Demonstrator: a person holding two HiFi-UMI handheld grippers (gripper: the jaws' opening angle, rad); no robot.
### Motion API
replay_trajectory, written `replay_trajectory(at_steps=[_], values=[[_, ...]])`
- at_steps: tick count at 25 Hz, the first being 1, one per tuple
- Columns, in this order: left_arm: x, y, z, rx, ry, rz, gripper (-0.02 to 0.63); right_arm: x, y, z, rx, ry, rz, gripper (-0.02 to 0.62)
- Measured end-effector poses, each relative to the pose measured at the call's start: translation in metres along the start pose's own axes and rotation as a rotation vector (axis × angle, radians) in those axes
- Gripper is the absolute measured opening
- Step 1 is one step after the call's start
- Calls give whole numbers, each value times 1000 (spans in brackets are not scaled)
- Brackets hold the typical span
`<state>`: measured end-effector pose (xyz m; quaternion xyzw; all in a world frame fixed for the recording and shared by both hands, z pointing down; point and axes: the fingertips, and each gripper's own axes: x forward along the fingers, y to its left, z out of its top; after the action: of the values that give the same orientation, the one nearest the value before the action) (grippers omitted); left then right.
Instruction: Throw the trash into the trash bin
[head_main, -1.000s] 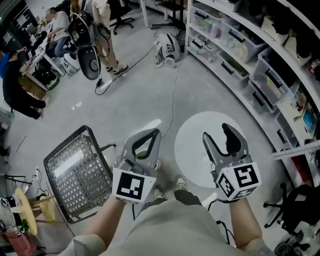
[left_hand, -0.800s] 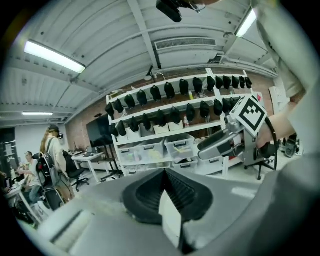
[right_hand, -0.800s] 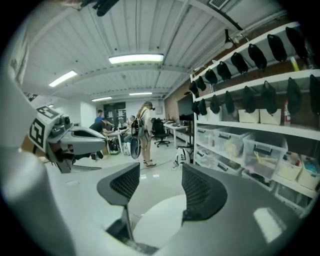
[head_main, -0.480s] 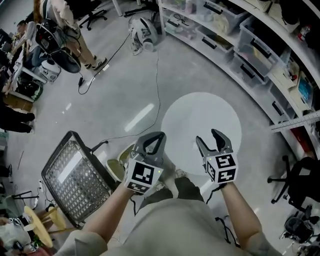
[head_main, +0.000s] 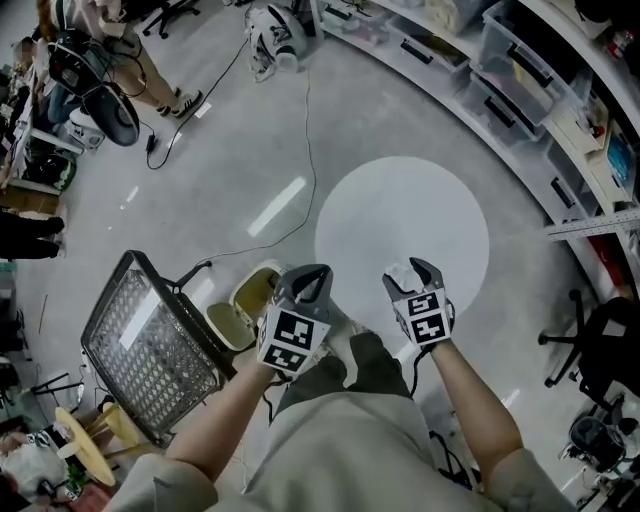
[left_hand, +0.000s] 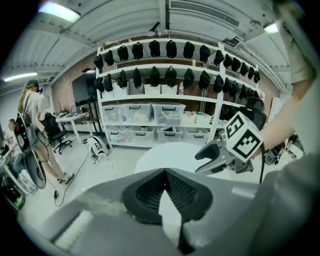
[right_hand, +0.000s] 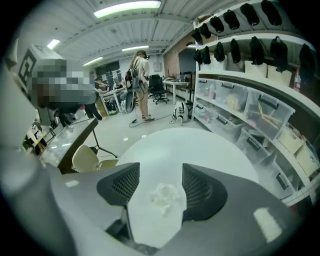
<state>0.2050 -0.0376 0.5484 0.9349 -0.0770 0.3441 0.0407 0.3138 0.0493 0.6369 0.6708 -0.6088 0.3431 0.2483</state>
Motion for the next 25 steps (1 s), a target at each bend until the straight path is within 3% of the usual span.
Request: replay_trajectory(at_steps=[6, 14, 23, 25], values=[[17, -14, -39, -42, 78, -34, 3, 36, -6, -60, -9, 140, -3, 284], [30, -14, -72, -95, 134, -28, 3, 65, -18, -84, -47, 232, -6, 278], [22, -3, -92, -147, 152, 10, 3, 73, -19, -92, -85, 302, -31, 97], [18, 1, -94, -162, 148, 25, 3, 72, -18, -86, -73, 290, -33, 82]])
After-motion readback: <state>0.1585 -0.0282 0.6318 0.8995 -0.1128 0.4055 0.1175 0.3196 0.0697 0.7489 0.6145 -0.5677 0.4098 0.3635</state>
